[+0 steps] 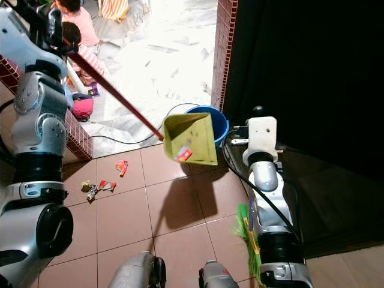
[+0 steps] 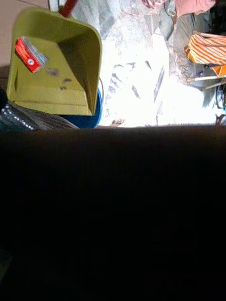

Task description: Sweep floor

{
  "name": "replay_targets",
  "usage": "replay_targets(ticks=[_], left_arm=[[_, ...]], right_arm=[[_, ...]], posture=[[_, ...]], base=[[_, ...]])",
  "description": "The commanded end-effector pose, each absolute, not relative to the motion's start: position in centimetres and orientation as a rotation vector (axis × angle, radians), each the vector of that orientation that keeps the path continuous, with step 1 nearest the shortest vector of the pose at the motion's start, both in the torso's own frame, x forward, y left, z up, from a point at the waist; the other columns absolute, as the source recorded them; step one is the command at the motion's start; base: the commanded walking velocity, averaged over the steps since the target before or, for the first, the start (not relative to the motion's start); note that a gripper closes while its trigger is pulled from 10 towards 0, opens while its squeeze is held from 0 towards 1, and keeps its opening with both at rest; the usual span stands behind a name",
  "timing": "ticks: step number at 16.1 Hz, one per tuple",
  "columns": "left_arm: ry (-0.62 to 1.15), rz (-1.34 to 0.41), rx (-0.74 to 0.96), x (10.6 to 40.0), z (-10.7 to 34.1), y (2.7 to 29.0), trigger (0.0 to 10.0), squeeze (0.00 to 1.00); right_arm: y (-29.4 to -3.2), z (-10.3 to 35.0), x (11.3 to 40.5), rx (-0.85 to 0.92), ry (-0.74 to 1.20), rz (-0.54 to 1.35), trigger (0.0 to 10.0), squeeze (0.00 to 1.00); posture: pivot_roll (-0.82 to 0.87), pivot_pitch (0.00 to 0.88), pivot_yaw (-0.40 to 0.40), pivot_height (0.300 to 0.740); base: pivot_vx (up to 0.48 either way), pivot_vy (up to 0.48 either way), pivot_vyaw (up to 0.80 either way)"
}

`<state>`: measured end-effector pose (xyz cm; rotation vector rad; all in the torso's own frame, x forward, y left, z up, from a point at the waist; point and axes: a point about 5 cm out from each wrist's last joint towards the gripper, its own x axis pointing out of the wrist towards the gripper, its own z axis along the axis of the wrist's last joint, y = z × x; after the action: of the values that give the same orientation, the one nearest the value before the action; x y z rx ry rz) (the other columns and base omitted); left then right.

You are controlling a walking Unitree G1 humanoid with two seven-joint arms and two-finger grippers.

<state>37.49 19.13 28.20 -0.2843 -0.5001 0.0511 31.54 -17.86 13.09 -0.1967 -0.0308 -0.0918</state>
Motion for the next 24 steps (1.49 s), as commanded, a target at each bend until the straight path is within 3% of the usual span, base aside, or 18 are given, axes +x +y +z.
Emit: replay_targets(ticks=[1, 10, 17, 24], left_arm=[[-0.572, 0.089, -0.294, 37.3, 29.7, 19.8, 10.0, 0.0], [-0.625, 0.089, -0.265, 38.9, 30.6, 16.8, 10.0, 0.0], [-0.636, 0.088, -0.261, 39.0, 30.4, 16.5, 10.0, 0.0], [-0.623, 0.101, -0.275, 39.2, 30.2, 16.5, 10.0, 0.0]], right_arm=[[-17.9, 12.2, 31.4, -0.191, 0.012, -0.086, 10.0, 0.0], [-17.2, 12.3, 30.7, -0.173, -0.032, -0.053, 10.0, 0.0], [-14.6, 13.5, 29.8, -0.22, -0.154, 0.131, 10.0, 0.0], [-14.9, 13.4, 29.3, -0.253, -0.164, 0.157, 10.0, 0.0]], posture=[[-0.12, 0.122, 0.066, 0.74], [-0.14, 0.108, 0.082, 0.74], [-0.14, 0.104, 0.076, 0.74], [-0.14, 0.109, 0.074, 0.74]], base=[[0.0, 0.0, -0.44], [0.151, 0.0, -0.67], [0.426, 0.0, 0.0], [0.349, 0.252, 0.0]])
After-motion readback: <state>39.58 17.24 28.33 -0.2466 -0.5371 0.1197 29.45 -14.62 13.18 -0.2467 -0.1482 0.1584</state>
